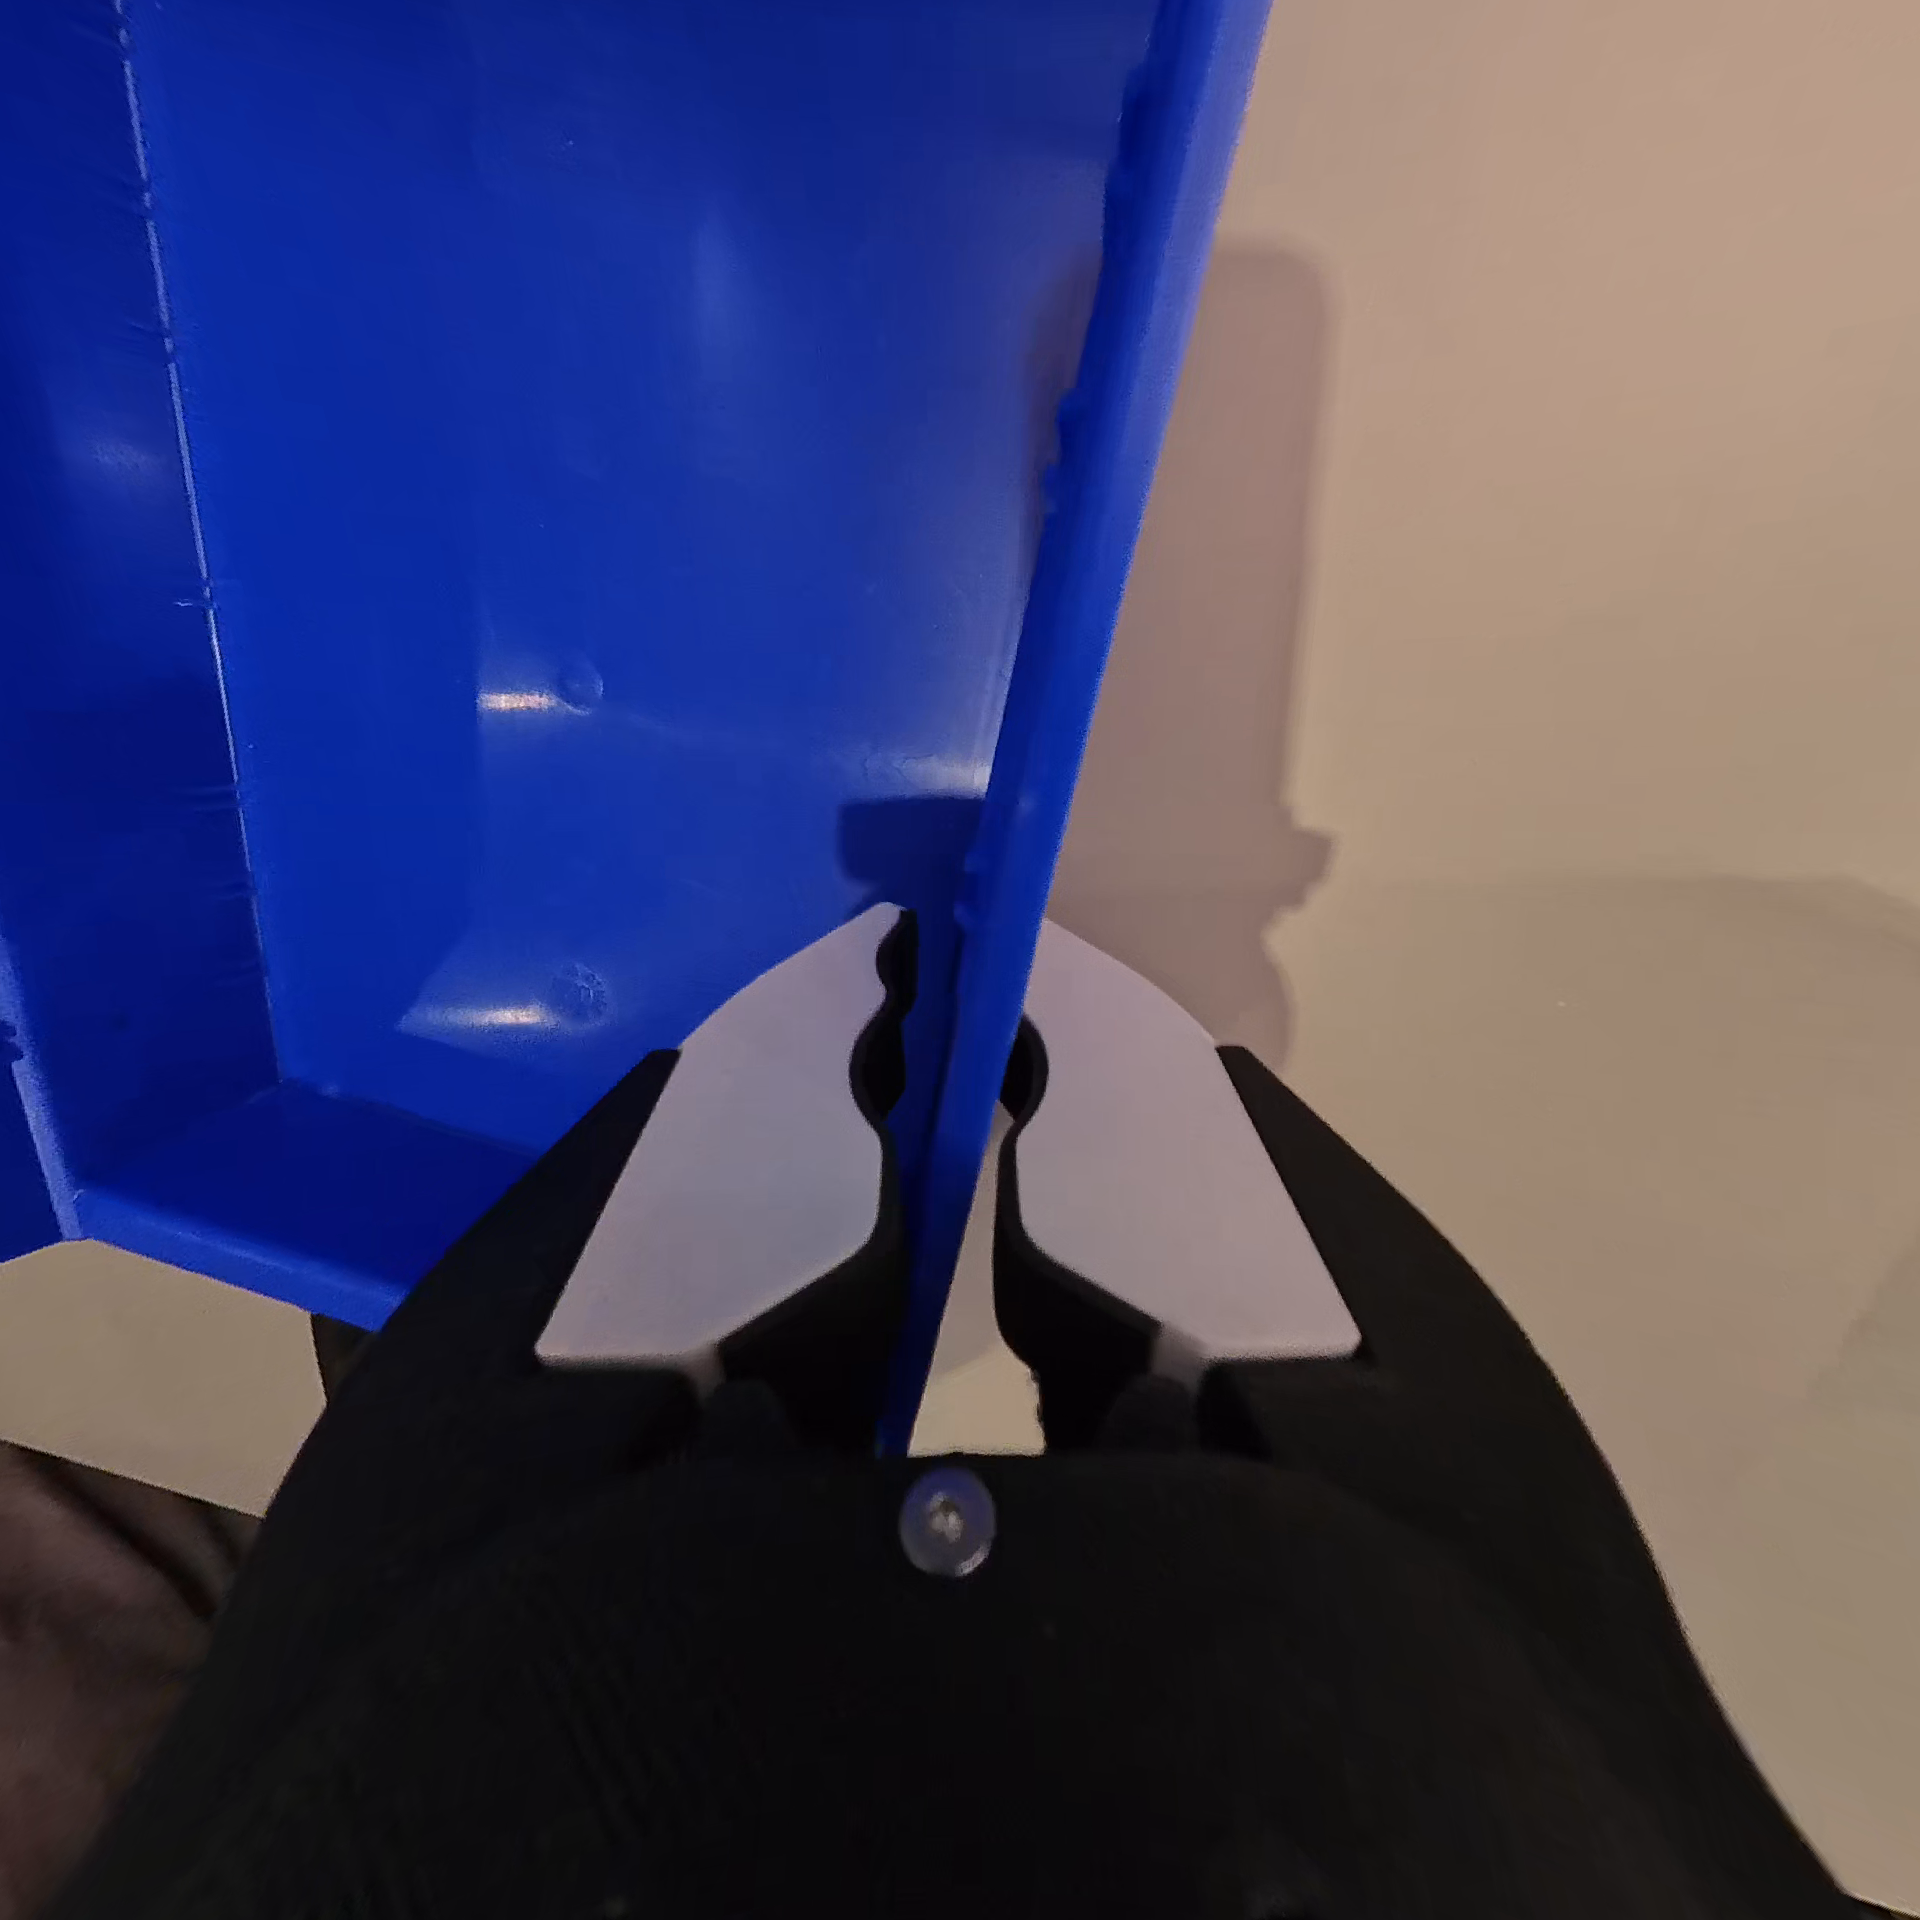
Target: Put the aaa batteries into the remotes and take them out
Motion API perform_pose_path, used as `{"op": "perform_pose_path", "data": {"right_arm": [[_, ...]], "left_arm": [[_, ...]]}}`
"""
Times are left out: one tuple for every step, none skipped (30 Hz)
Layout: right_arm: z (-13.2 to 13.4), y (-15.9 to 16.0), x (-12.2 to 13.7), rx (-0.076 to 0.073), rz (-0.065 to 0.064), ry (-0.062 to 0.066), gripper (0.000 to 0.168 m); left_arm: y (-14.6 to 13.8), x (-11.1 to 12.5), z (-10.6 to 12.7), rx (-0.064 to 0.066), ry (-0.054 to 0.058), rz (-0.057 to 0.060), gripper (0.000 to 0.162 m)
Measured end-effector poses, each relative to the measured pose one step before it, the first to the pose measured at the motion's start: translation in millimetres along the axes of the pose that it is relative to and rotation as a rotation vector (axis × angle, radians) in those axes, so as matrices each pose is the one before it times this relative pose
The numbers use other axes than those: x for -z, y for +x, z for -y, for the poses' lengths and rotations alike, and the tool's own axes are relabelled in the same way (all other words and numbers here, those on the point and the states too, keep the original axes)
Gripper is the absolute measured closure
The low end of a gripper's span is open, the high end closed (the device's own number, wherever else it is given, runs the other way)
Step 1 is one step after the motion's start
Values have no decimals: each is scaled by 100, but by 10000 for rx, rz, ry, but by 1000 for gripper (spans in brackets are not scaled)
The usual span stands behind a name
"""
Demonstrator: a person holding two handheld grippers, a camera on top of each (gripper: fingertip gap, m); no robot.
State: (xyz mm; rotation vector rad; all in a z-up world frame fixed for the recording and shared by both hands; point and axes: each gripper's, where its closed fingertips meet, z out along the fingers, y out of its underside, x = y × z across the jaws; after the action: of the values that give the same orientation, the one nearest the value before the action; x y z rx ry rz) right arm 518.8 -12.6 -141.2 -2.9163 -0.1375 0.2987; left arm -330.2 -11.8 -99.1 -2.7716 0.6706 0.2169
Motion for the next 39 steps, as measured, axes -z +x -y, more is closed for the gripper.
{"op": "perform_pose_path", "data": {"right_arm": [[-11, 9, 1, -45, -8, -6, 154], [-47, 31, 13, -21, -13, -18, 154], [-74, 52, 11, -1, -32, -31, 155], [-100, 119, 23, -12, -69, -34, 155], [-64, 188, 28, -19, -110, -29, 156], [-54, 213, 25, -7, -122, -29, 158], [-59, 182, 31, 22, -106, -29, 159], [-41, 101, 15, 32, -47, -8, 159], [-11, 36, 6, 10, 22, 9, 159], [21, 63, 2, 11, 19, 13, 159], [43, 99, 3, 50, -39, 1, 159], [78, 73, -6, 99, -88, -11, 159], [173, 49, -18, 144, -101, 0, 159], [222, -16, -48, 96, -47, 12, 159], [182, -83, -54, -16, 22, 1, 159], [107, -115, -37, -33, 22, -5, 159], [81, -113, -31, 8, -8, -2, 159], [37, -97, -29, 8, 0, -2, 159], [7, -67, -7, -5, 18, 2, 159], [-8, -18, -2, -26, 34, 21, 159], [28, -8, 36, -52, 60, 53, 159], [103, -26, 94, -55, 74, 125, 158], [201, 3, 262, -47, 33, 214, 156], [283, 143, 470, -30, -69, 287, 156], [332, 222, 672, -18, -144, 346, 155], [370, 203, 797, -18, -138, 386, 153], [397, 191, 893, -14, -145, 415, 150], [501, 261, 956, -13, -200, 455, 148], [618, 234, 981, -22, -200, 503, 143], [718, 181, 961, -22, -186, 540, 143], [795, 160, 931, -22, -203, 550, 143], [803, 64, 829, -38, -145, 528, 143], [746, -149, 673, -46, -23, 460, 143], [572, -324, 478, -6, 56, 332, 143], [343, -348, 266, 75, 41, 166, 143], [151, -279, 101, 143, -41, 16, 143], [37, -227, -30, 182, -81, -69, 143], [4, -299, -104, 193, -32, -90, 143], [47, -363, -146, 166, 35, -57, 143]], "left_arm": [[9, 8, -24, -54, -13, 98, 133], [41, 12, -48, 17, -22, 21, 133], [35, 7, -14, -2, 5, -11, 133], [12, -13, 25, -5, 38, -20, 133], [10, -19, 33, 19, 50, -38, 133], [43, 15, 43, 27, 60, -68, 133], [12, -11, 38, 30, 58, -32, 133], [0, -15, 74, 49, 89, 6, 133], [17, -4, 61, 79, 90, -2, 134], [49, 5, 33, 114, 66, -35, 135], [104, 17, 65, 91, 94, -64, 136], [143, 2, 77, 30, 113, -70, 136], [112, 7, 54, 25, 105, -69, 135], [48, -7, 47, 65, 85, -47, 135], [-43, -22, 28, 75, 66, 1, 135], [-33, -22, 43, 69, 67, 11, 136], [-10, -6, 35, 50, 45, 17, 136], [-37, -7, -12, 17, 13, 48, 136], [-69, -2, -2, 42, 8, 72, 136], [-65, -1, 35, 91, 27, 41, 137], [-49, 26, 43, 89, 67, 8, 138], [-34, 98, 146, 84, 167, -9, 138], [-151, 270, 332, 112, 324, 66, 137], [-288, 485, 379, 131, 354, 155, 134], [-307, 664, 343, 142, 313, 169, 134], [-298, 862, 475, 88, 366, 191, 133], [-234, 1028, 666, 45, 459, 207, 131], [-42, 1178, 796, 82, 495, 123, 128], [495, 1231, 1017, 115, 598, -164, 122], [1111, 1188, 1323, 260, 791, -480, 114], [1728, 992, 1451, 513, 907, -793, 100], [2357, 646, 1187, 601, 837, -1135, 87], [2486, 233, 491, 501, 606, -1233, 78], [1967, -188, -62, 430, 400, -994, 76], [1278, -527, -434, 412, 190, -696, 79], [422, -749, -884, 355, -139, -272, 86], [-317, -849, -1096, 155, -413, 172, 92], [-802, -953, -1039, -84, -496, 526, 92], [-839, -963, -934, -149, -555, 646, 92]]}}
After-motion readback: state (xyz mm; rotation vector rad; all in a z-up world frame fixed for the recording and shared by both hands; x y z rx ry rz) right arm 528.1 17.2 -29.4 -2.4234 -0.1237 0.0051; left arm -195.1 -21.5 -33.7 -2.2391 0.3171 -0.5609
